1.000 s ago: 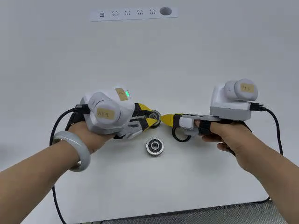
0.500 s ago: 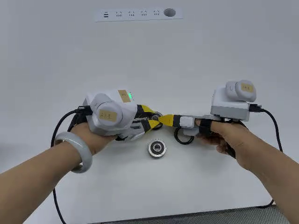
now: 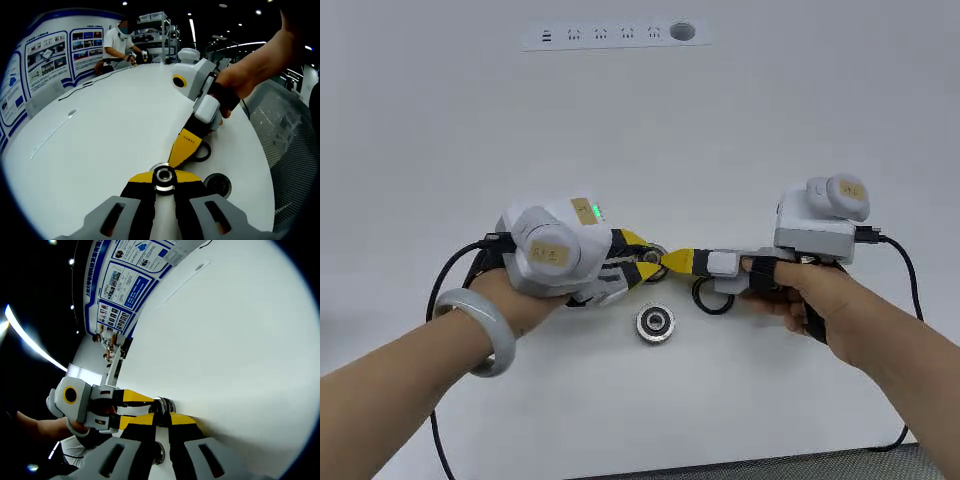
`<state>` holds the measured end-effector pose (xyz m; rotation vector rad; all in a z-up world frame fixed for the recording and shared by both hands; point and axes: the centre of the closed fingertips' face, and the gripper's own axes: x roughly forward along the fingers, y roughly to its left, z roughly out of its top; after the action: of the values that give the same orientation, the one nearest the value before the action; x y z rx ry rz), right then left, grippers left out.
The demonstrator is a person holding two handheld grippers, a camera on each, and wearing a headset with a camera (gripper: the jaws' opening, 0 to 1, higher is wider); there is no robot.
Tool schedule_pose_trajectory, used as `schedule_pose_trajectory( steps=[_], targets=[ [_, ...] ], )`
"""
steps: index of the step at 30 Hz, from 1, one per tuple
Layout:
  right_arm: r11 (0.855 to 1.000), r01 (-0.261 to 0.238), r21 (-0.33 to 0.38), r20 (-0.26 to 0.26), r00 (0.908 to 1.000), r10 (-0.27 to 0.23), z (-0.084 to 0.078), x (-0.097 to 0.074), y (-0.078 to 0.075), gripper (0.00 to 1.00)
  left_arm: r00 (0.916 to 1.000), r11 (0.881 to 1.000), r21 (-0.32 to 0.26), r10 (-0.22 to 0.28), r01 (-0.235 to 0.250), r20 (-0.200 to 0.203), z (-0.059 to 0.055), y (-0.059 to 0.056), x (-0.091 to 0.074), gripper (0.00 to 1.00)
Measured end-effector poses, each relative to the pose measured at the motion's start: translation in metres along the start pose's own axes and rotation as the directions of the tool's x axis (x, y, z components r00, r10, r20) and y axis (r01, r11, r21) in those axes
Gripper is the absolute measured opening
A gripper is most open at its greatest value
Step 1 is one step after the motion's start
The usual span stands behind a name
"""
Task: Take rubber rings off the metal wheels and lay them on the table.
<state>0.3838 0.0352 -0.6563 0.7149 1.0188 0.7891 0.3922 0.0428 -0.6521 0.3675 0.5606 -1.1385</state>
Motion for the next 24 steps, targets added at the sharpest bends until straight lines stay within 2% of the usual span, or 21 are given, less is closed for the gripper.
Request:
schedule_pose_trajectory(
  steps=[3, 8, 13, 17, 24],
  targets=[
    [0.999, 0.016, -0.035, -0.004, 0.9999, -0.016, -0.0006, -0.0008, -0.0027, 0.07, 1.0000, 1.000, 0.000, -0.001, 0.001, -0.001, -0.0001, -0.0002, -0.0001, 0.13],
    [0.998, 0.026, -0.054, -0.004, 0.9997, -0.026, -0.0003, -0.0007, -0.0024, 0.07, 1.0000, 1.000, 0.001, -0.001, 0.001, -0.002, -0.0002, -0.0004, -0.0001, 0.13],
    [0.999, 0.009, -0.041, -0.005, 0.9999, -0.009, 0.0000, -0.0037, 0.0004, 0.05, 1.0000, 1.000, 0.001, -0.002, 0.002, -0.003, -0.0002, -0.0006, -0.0001, 0.13],
    [0.998, 0.018, -0.058, -0.007, 0.9998, -0.019, 0.0004, -0.0032, -0.0017, 0.03, 1.0000, 1.000, -0.002, -0.001, 0.001, -0.002, -0.0003, -0.0006, 0.0001, 0.13],
    [0.999, 0.014, -0.035, -0.010, 0.9999, -0.014, 0.0002, -0.0032, -0.0026, 0.03, 1.0000, 1.000, -0.005, -0.001, 0.001, -0.001, -0.0005, -0.0007, -0.0001, 0.13]
  ],
)
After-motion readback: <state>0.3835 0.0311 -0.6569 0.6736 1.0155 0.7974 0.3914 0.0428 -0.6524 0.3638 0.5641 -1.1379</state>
